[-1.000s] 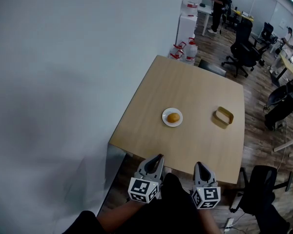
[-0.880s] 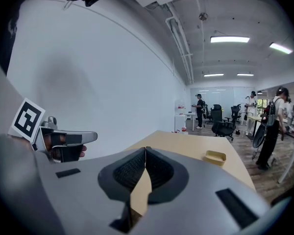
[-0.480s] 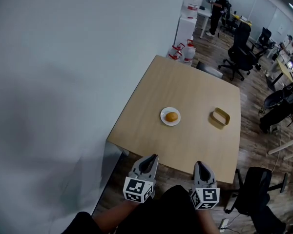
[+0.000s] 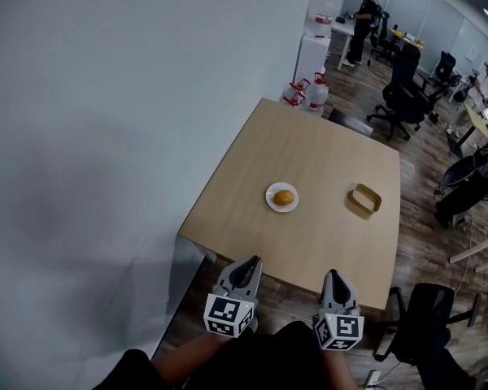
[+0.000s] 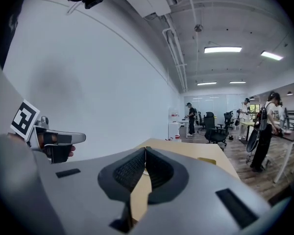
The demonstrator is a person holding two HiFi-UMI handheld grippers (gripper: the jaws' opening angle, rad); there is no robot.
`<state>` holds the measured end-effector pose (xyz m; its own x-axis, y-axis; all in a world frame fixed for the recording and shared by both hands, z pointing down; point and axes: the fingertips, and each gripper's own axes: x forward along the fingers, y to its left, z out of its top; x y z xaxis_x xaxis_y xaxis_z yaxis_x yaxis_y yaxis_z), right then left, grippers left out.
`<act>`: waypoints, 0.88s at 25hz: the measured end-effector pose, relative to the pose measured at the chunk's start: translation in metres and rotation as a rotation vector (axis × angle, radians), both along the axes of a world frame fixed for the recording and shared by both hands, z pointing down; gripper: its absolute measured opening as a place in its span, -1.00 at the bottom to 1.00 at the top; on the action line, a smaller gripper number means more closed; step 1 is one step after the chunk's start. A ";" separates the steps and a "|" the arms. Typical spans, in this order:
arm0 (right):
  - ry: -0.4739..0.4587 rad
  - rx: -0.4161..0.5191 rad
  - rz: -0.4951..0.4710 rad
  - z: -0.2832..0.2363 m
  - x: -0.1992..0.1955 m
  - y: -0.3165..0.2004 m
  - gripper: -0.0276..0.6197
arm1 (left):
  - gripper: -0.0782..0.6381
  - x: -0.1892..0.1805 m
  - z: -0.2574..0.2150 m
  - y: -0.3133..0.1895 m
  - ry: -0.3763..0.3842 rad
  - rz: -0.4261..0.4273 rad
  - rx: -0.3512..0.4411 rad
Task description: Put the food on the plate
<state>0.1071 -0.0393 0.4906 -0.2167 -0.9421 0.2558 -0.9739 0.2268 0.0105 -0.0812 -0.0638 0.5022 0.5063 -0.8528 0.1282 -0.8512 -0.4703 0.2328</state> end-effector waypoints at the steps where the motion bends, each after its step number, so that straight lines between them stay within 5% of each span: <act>1: 0.000 0.005 0.011 -0.002 0.005 0.003 -0.73 | -0.70 0.003 -0.001 0.001 -0.008 0.002 0.002; 22: -0.001 0.032 0.050 -0.002 0.043 0.020 -0.73 | -0.70 0.030 -0.008 0.013 -0.043 0.017 0.047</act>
<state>0.1506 -0.0189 0.4888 -0.1691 -0.9596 0.2249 -0.9840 0.1772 0.0160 -0.0507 -0.0506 0.4943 0.5158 -0.8496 0.1101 -0.8516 -0.4945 0.1740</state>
